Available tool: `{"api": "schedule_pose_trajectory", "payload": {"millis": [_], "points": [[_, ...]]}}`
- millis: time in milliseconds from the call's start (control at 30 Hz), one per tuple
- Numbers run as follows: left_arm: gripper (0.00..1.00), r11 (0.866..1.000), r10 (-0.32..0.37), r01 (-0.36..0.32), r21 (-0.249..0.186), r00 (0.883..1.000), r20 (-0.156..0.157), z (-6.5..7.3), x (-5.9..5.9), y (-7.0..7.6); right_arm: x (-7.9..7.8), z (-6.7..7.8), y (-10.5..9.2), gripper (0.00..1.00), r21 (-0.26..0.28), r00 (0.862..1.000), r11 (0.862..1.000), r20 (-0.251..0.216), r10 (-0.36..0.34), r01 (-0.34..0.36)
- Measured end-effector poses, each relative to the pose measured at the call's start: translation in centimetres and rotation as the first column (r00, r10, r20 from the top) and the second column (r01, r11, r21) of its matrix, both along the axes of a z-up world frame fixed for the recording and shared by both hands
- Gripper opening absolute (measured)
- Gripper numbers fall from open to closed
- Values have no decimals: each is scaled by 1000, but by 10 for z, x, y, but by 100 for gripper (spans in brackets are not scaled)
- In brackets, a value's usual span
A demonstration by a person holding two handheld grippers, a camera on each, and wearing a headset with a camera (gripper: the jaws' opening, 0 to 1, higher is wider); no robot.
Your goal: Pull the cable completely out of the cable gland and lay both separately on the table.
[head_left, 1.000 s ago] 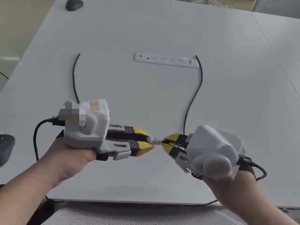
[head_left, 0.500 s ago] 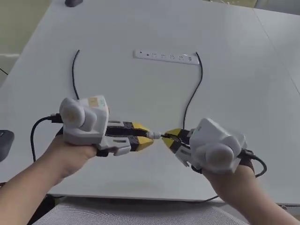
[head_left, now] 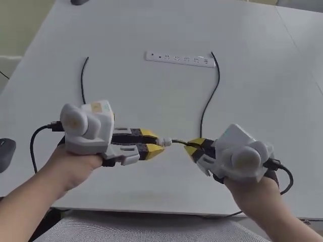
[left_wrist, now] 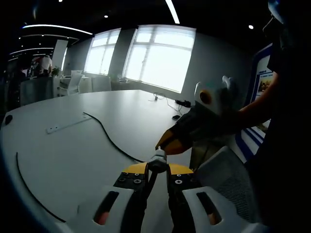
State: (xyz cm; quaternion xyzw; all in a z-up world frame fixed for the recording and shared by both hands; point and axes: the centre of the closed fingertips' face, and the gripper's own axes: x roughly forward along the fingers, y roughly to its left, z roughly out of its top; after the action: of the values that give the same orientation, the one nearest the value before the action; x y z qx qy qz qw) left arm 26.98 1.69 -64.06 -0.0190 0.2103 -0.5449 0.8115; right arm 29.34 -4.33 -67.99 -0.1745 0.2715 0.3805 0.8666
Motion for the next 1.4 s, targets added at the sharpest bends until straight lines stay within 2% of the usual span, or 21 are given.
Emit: {"api": "schedule_pose_trajectory", "payload": {"millis": [133, 267, 333, 467, 733, 933, 1100, 1267, 1400], "points": [[15, 1000, 1, -1, -5, 1000, -3, 1, -1, -2, 6, -10, -18, 0, 19, 993, 994, -47, -110, 111], [14, 1000, 2, -2, -8, 1000, -2, 1, -2, -4, 10, -20, -30, 0, 33, 976, 979, -93, -198, 202], [14, 1000, 0, 0, -7, 1000, -3, 1, -3, -4, 9, -26, -33, 0, 51, 964, 970, -133, -230, 239], [15, 1000, -10, 10, 4, 1000, -6, -3, -5, -7, 5, -33, -33, 0, 50, 960, 968, -150, -236, 245], [15, 1000, -4, 5, 8, 1000, -15, -5, -4, -2, -1, -29, -33, 2, 71, 965, 971, -145, -217, 229], [15, 1000, -3, 3, 16, 1000, -13, -6, -4, 0, -3, -26, -32, 2, 50, 977, 980, -105, -186, 192], [15, 1000, -1, 1, 12, 1000, -9, -4, -3, 0, -4, -21, -33, 3, -2, 988, 989, -56, -147, 147], [15, 1000, 4, -4, 12, 1000, -8, -3, -1, 1, -8, -9, -31, 8, -47, 996, 995, -9, -89, 89], [15, 1000, -1, 1, 19, 1000, -8, -3, -3, 1, -15, 8, -17, 11, -97, 999, 995, 47, 2, 3]]}}
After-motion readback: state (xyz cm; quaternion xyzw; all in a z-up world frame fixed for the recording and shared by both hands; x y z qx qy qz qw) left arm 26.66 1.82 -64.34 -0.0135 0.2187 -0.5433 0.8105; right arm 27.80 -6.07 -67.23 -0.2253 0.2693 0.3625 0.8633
